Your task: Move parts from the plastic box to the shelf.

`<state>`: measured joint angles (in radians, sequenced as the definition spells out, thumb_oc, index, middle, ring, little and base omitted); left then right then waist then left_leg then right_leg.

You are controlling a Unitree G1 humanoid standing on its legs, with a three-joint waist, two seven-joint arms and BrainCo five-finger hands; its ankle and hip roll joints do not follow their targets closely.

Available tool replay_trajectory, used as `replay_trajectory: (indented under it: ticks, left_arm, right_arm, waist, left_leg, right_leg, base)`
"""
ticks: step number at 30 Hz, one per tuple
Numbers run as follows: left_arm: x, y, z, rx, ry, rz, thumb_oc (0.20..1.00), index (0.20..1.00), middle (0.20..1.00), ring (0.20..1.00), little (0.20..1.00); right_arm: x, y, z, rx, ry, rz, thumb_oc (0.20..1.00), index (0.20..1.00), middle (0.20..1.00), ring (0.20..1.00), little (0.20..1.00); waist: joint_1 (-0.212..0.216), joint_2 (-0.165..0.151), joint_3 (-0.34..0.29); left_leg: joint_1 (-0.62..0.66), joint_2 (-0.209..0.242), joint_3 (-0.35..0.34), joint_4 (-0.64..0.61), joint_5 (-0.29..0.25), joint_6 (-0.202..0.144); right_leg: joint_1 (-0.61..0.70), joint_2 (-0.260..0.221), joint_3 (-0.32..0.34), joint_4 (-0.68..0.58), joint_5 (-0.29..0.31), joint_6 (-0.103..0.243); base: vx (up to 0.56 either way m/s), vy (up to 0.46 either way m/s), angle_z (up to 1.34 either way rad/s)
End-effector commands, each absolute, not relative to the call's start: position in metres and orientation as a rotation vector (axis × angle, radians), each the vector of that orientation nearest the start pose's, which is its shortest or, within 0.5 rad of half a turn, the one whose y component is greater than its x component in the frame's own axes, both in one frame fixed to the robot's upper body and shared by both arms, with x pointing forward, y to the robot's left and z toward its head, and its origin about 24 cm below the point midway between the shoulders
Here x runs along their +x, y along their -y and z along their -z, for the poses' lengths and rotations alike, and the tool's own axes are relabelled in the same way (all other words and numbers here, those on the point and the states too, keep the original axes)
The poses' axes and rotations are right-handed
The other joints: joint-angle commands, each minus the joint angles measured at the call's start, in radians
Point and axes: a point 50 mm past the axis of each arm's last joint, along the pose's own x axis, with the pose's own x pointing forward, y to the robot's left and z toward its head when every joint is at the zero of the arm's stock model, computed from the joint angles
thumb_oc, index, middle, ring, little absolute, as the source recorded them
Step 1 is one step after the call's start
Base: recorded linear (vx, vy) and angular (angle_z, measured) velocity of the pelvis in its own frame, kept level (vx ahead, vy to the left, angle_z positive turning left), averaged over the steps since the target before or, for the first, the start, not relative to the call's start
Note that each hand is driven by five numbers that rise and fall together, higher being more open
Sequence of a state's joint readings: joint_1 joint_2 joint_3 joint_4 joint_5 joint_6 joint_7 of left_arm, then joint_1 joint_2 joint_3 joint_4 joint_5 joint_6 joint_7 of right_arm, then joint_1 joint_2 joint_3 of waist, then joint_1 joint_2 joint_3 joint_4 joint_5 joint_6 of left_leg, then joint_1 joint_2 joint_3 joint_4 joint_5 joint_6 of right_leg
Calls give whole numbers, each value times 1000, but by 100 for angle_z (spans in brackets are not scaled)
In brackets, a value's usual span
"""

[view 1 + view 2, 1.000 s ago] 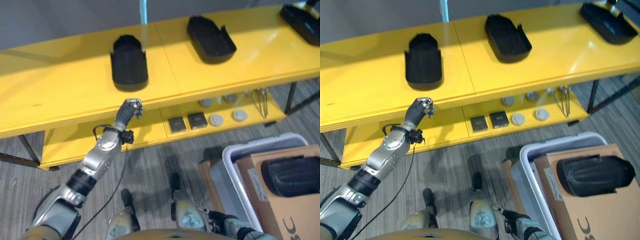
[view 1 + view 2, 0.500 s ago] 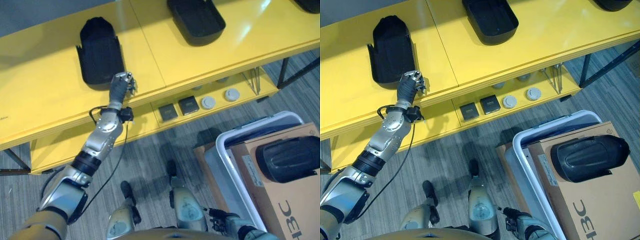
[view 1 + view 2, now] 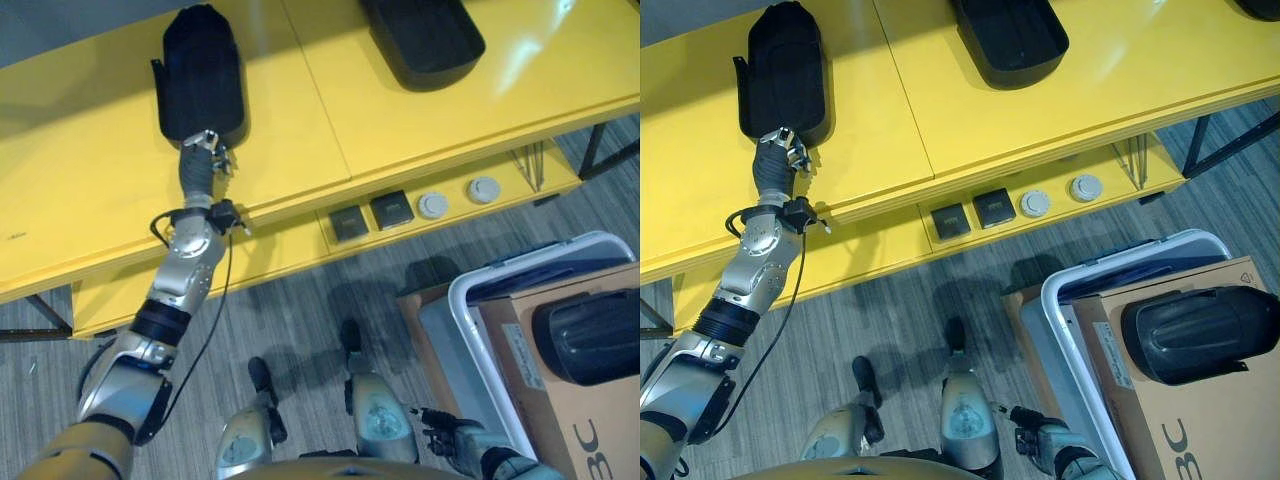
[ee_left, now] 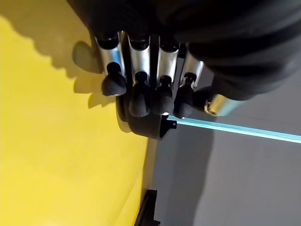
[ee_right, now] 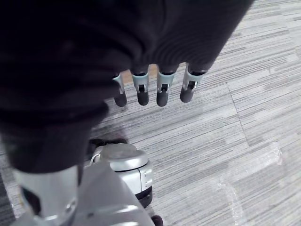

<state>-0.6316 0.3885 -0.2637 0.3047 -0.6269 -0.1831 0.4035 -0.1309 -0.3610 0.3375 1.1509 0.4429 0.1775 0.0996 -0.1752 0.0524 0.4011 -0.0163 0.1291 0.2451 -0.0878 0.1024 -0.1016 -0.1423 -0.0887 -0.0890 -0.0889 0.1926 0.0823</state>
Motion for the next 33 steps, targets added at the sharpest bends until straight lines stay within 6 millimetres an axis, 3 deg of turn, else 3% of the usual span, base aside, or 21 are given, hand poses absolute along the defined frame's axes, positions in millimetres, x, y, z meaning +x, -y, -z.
replay_trajectory:
  ticks: [1, 8, 11, 12, 13, 14, 16, 18, 23, 28, 32, 33]
  left_arm:
    - [361, -169, -204, -193, 477, -74, 200, 200, 200, 200, 200]
    - [346, -156, -202, -143, 574, -19, 200, 200, 200, 200, 200]
    - [320, -149, -189, -115, 658, -41, 200, 200, 200, 200, 200]
    - [315, -149, -186, -120, 664, -62, 285, 285, 285, 285, 285]
    - [304, -149, -170, -132, 650, -107, 802, 802, 802, 802, 802]
    - [297, -151, -160, -107, 644, -148, 1000, 1000, 1000, 1000, 1000]
    - [287, -155, -137, 12, 617, -216, 1000, 1000, 1000, 1000, 1000]
    - [283, -158, -128, 31, 589, -231, 1000, 1000, 1000, 1000, 1000]
    - [261, -185, -41, 220, 218, -335, 1000, 1000, 1000, 1000, 1000]
    - [205, -199, 50, 303, -170, -365, 1000, 1000, 1000, 1000, 1000]
    - [179, -193, 82, 462, -276, -241, 1000, 1000, 1000, 1000, 1000]
    - [179, -193, 82, 462, -276, -241, 1000, 1000, 1000, 1000, 1000]
  right_arm:
    - [144, 237, 144, -62, -1217, 6, 1000, 1000, 1000, 1000, 1000]
    - [135, 234, 148, -46, -1240, 11, 1000, 1000, 1000, 1000, 1000]
    - [125, 233, 152, -30, -1269, 27, 1000, 1000, 1000, 1000, 1000]
    - [123, 233, 152, -31, -1275, 28, 1000, 1000, 1000, 1000, 1000]
    - [117, 232, 155, -29, -1297, 34, 1000, 1000, 1000, 1000, 1000]
    - [113, 232, 156, -33, -1314, 35, 1000, 1000, 1000, 1000, 1000]
    - [105, 231, 158, -62, -1355, 26, 1000, 1000, 1000, 1000, 1000]
    - [102, 232, 159, -70, -1371, 27, 1000, 1000, 1000, 1000, 1000]
    - [107, 239, 156, -43, -1373, 88, 1000, 1000, 1000, 1000, 1000]
    - [113, 244, 154, -18, -1369, 141, 1000, 1000, 1000, 1000, 1000]
    - [113, 240, 156, 64, -1359, 216, 1000, 1000, 1000, 1000, 1000]
    - [113, 240, 156, 64, -1359, 216, 1000, 1000, 1000, 1000, 1000]
  waist:
    - [-17, -15, 9]
    - [-4, -14, -23]
    - [26, -13, -64]
    - [32, -12, -73]
    - [50, -13, -99]
    - [62, -14, -118]
    - [90, -18, -155]
    - [103, -19, -169]
    - [171, -29, -208]
    - [217, -35, -216]
    - [222, -42, -222]
    - [222, -42, -222]
  left_leg:
    - [-33, 22, -21, 1, -13, -17]
    - [-7, 24, -25, 1, -22, -15]
    - [19, 27, -26, 1, -27, -14]
    - [24, 27, -25, 1, -29, -14]
    - [39, 29, -22, 1, -32, -13]
    - [47, 30, -21, 1, -33, -13]
    - [70, 41, -16, 4, -32, -14]
    - [78, 45, -16, 7, -32, -16]
    - [127, 50, -32, 18, -34, -25]
    - [139, 34, -50, 33, -44, -25]
    - [143, 11, -48, 19, -59, -8]
    - [143, 11, -47, 19, -60, -7]
  right_leg:
    - [34, -21, 34, 13, -89, 18]
    - [65, -21, 22, 12, -98, 18]
    - [106, -25, -5, 12, -111, 15]
    - [115, -25, -11, 13, -114, 15]
    - [140, -29, -30, 12, -121, 14]
    - [155, -30, -42, 12, -125, 12]
    - [191, -31, -73, 12, -132, 5]
    - [210, -29, -87, 13, -140, 1]
    - [293, -26, -153, 10, -155, -7]
    - [309, -40, -191, 11, -149, 2]
    - [306, -52, -190, 16, -143, 20]
    - [306, -52, -190, 16, -143, 20]
  base:
    - [0, 0, 0]
    - [0, 0, 0]
    - [0, 0, 0]
    - [2, -16, 4]
    - [1, -27, 10]
    - [-9, -43, 26]
    - [3, -50, 35]
    - [29, -25, 20]
    - [-12, -4, 29]
    - [-68, 119, 20]
    - [-61, 172, 13]
    - [-21, 231, 12]
